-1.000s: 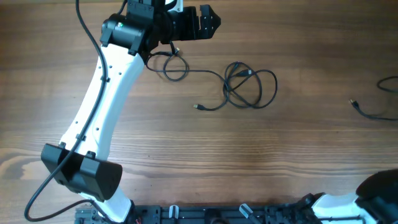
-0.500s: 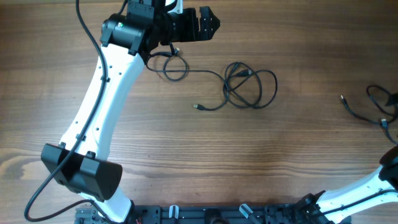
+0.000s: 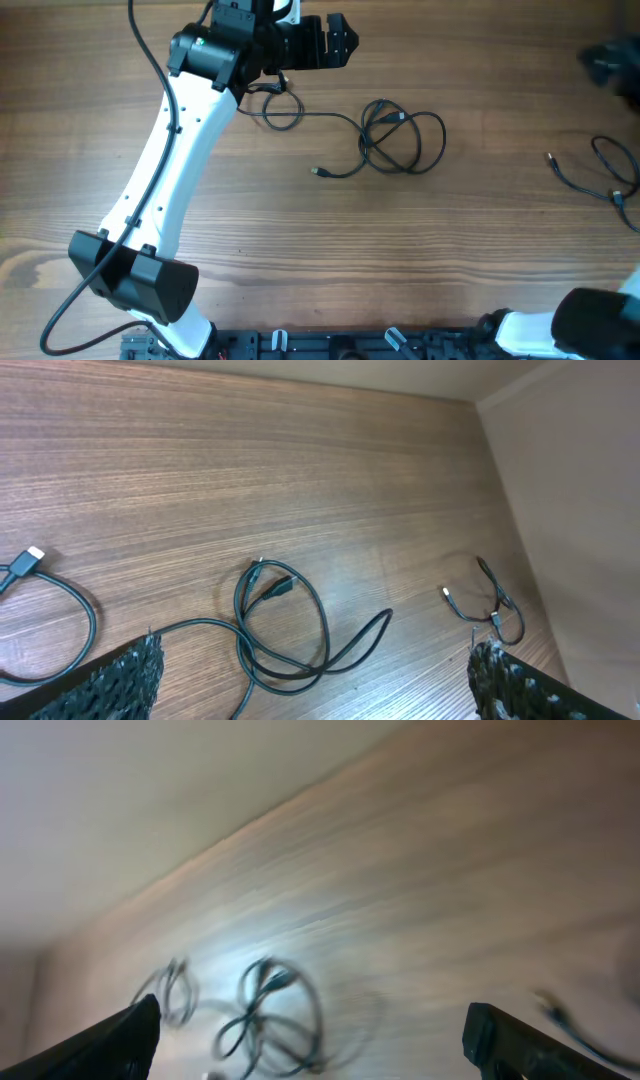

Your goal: Untangle cables

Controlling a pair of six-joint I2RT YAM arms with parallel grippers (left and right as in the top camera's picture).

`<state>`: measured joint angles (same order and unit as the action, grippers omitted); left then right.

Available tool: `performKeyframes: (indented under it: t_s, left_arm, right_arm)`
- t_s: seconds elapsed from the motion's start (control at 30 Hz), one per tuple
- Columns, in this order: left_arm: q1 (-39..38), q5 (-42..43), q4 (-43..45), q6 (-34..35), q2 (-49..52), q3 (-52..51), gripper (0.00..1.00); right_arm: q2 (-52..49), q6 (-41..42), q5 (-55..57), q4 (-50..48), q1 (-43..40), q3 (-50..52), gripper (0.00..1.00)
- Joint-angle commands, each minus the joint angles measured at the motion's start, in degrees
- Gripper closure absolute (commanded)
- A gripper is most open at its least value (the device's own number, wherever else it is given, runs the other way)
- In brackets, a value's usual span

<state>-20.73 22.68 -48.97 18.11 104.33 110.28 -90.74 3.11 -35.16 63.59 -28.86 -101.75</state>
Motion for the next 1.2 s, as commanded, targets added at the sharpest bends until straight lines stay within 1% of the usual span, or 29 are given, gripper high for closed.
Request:
performKeyframes:
  t_s: [0.0, 0.07, 0.1, 0.17, 0.27, 0.3, 0.43, 0.57, 0.63, 0.73, 0.87, 0.9, 0.97, 1.17]
  left_arm:
    - [0.3, -2.7, -1.5, 3.7, 0.0, 0.3, 0.0]
    - [0.4, -4.6, -3.7, 5.0, 0.0, 0.3, 0.0]
    - [0.4, -4.6, -4.5, 4.8, 0.1, 0.3, 0.0]
    - [0.3, -5.7, -7.1, 4.0, 1.0, 0.3, 0.0]
    - [0.3, -5.9, -10.0, -7.7, 3.8, 0.3, 0.01]
    - [0.7, -5.9, -10.9, -12.5, 5.4, 0.3, 0.01]
    - [2.3, -5.6, -13.4, -27.1, 12.7, 0.3, 0.01]
    - [2.3, -5.9, -16.2, -39.6, 17.8, 0.3, 0.02]
    - [2.4, -7.0, -14.3, -43.3, 20.0, 0.3, 0.05]
    - [2.4, -7.9, -10.2, -43.5, 22.8, 0.3, 0.05]
    - [2.4, -12.0, -9.1, -43.4, 25.6, 0.3, 0.05]
    - [2.6, -12.3, -9.1, -43.4, 26.1, 0.3, 0.07]
    - [2.6, -12.3, -9.1, -43.4, 26.8, 0.3, 0.22]
    - [2.6, -12.3, -9.0, -43.4, 27.2, -0.6, 0.32]
  right_arm:
    - [-3.6, -1.9, 1.3, 0.0, 10.6, 0.0, 0.0]
    - [-6.1, 1.2, 5.6, -0.5, 16.6, 0.0, 0.0]
    - [-7.0, 2.6, 8.2, -0.7, 18.1, 0.0, 0.01]
    - [-8.8, 8.3, 14.0, -1.6, 20.3, 0.0, 0.0]
    - [-10.2, 9.8, 14.8, -3.2, 20.7, 0.0, 0.0]
    - [-10.2, 10.0, 14.8, -3.4, 20.7, 0.0, 0.0]
    - [-10.2, 9.9, 14.9, -3.3, 20.7, 0.1, 0.0]
    - [-10.2, 10.0, 14.8, -3.1, 20.7, 0.1, 0.0]
    - [-10.2, 10.5, 14.8, -2.9, 20.7, 0.1, 0.0]
    - [-10.2, 10.6, 14.9, -2.3, 20.7, 0.1, 0.0]
    - [-10.2, 10.4, 16.1, -1.2, 20.7, 0.1, 0.0]
    - [-10.2, 10.4, 16.1, -1.1, 20.7, 0.2, 0.0]
    - [-10.2, 10.4, 16.1, -1.0, 20.7, 0.2, 0.0]
    - [-10.2, 10.4, 16.1, -0.8, 20.7, 0.2, 0.0]
